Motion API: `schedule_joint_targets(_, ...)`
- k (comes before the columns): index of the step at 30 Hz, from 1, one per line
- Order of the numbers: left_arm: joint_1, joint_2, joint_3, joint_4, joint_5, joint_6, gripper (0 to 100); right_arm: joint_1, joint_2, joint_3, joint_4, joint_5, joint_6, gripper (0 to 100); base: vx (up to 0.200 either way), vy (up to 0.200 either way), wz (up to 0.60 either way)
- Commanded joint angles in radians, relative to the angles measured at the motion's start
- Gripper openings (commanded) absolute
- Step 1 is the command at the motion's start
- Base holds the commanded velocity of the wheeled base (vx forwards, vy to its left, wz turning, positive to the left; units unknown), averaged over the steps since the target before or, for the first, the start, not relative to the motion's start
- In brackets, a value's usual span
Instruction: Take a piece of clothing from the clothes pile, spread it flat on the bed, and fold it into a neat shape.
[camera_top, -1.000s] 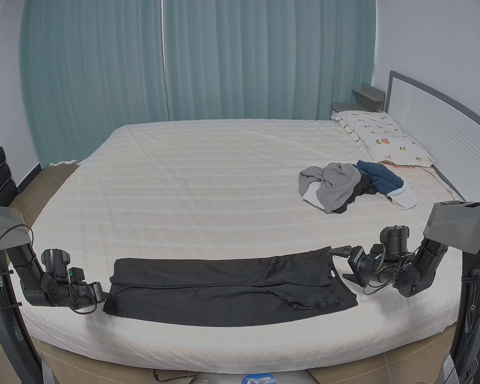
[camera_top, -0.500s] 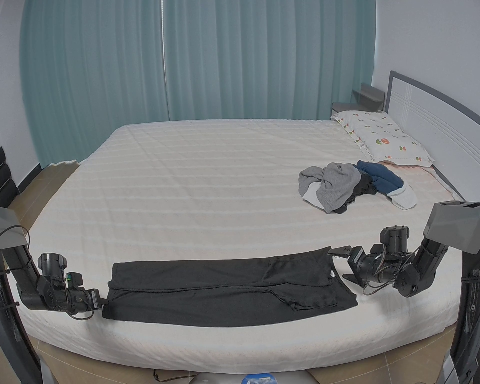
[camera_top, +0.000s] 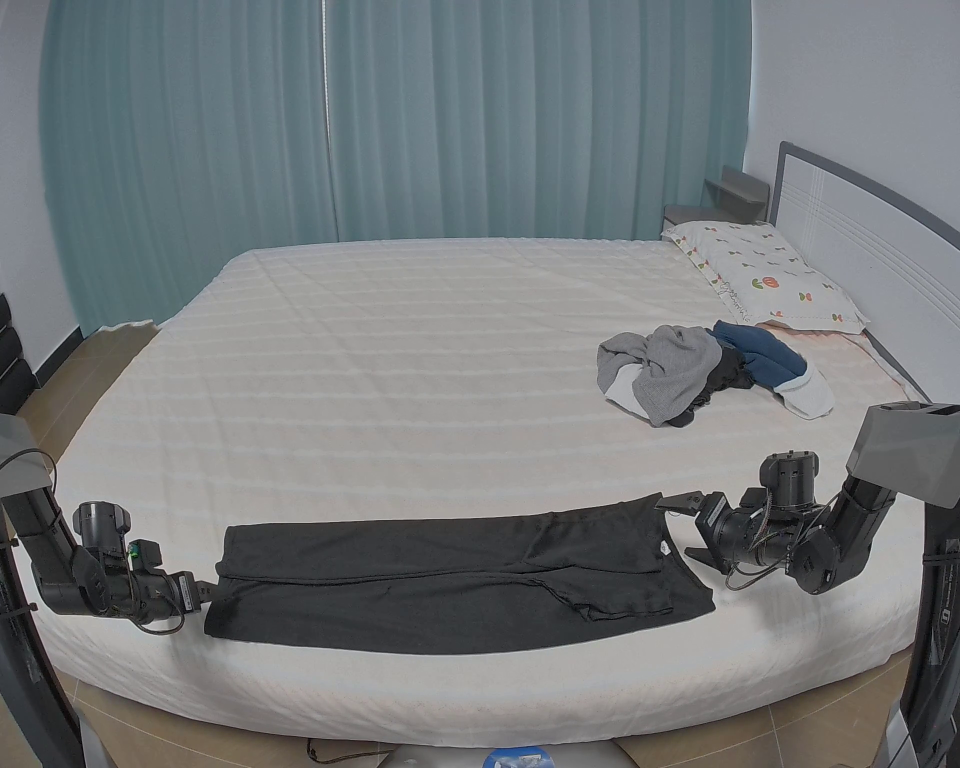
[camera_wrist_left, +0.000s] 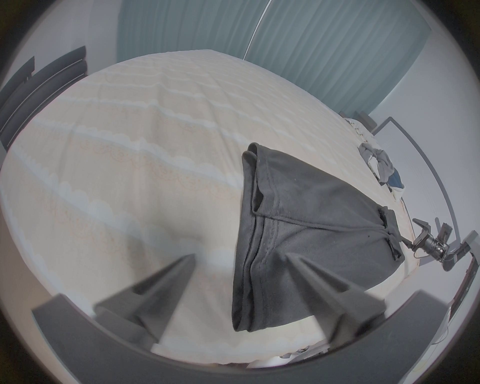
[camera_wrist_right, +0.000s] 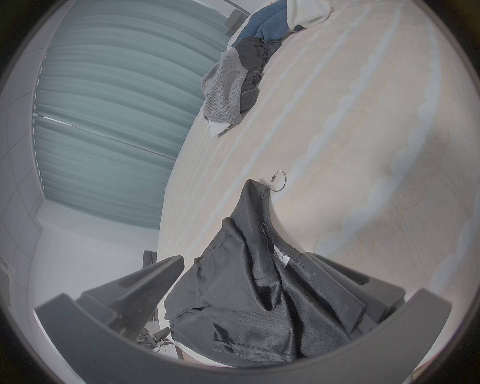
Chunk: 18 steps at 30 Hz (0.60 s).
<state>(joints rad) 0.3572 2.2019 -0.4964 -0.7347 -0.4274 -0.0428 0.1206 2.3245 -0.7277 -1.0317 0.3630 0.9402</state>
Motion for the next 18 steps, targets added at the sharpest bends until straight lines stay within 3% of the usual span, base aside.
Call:
schedule_joint_targets(1,0.000,-0.014,-0.024,0.000,-0.004,-0.035,100,0.001,0.000,0.001,-0.001,0.001,0.000,100,0.000,0.000,0.00)
schedule_joint_targets(4,-0.009,-0.034,-0.065,0.003,-0.005,-0.137,100,0.001,0.000,0.001,-0.001,0.001,0.000,100,0.000,0.000,0.00)
schedule_joint_targets(5,-0.041,-0.044,-0.110,0.012,-0.005,-0.236,100,0.001,0.000,0.001,-0.001,0.001,0.000,100,0.000,0.000,0.00)
schedule_joint_targets(8,-0.066,-0.037,-0.162,0.017,-0.004,-0.318,100,0.002,0.001,0.001,-0.002,0.001,-0.001,100,0.000,0.000,0.00)
schedule_joint_targets(13,-0.080,0.001,-0.202,0.017,-0.005,-0.292,100,0.002,0.001,0.001,-0.002,0.001,-0.001,100,0.000,0.000,0.00)
schedule_joint_targets(18,-0.080,0.045,-0.200,0.017,-0.010,-0.174,100,0.002,0.001,0.001,-0.002,0.001,-0.001,100,0.000,0.000,0.00)
